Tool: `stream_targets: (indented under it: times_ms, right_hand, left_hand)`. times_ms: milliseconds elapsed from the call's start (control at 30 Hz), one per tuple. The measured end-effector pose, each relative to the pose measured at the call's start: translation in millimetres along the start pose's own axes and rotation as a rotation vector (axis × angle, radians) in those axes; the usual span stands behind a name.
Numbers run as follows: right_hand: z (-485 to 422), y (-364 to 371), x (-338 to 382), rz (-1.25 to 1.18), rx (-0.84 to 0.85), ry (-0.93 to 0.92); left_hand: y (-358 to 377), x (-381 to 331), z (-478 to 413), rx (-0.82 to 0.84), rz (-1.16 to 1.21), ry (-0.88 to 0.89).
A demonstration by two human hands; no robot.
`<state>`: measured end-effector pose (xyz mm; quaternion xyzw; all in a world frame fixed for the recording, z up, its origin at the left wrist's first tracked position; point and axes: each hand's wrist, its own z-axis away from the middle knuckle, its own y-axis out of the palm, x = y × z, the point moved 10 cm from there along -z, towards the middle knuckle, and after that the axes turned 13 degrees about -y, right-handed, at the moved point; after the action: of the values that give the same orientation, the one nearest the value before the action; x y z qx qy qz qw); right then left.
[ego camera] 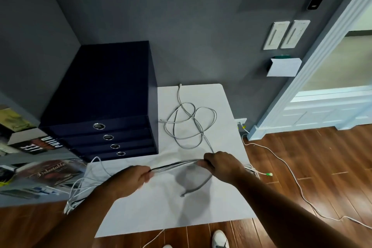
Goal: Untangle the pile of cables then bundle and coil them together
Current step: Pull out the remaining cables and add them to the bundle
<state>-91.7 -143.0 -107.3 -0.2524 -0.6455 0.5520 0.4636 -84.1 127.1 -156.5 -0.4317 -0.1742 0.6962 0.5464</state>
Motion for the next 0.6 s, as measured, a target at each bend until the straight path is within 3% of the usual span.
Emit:
stream_targets:
  times_ms: [100,200,367,467,600]
  right_hand:
    - [0,0,6,0.005,0.089,-0.053]
    - [1,-5,6,0.009,0.108,-0.070]
    - [0,-20,16,-0.014,0.077,-0.133]
    - [3,-28,8,-0.059,0.040,-0.152]
    - [10,-37,4,-0.085,-0.042,-0.193]
  left_hand:
    - [17,-16,0,0.190,-0.205,-0.059]
    - [8,-56,-3,0.206,-0.358,-0.060]
    - [2,-174,0,0.168,-0.003,0.156]
    - [21,-190,-6,0.243,0.173,0.126]
    - [21,-196,-6,0.112,0.211,0.189]
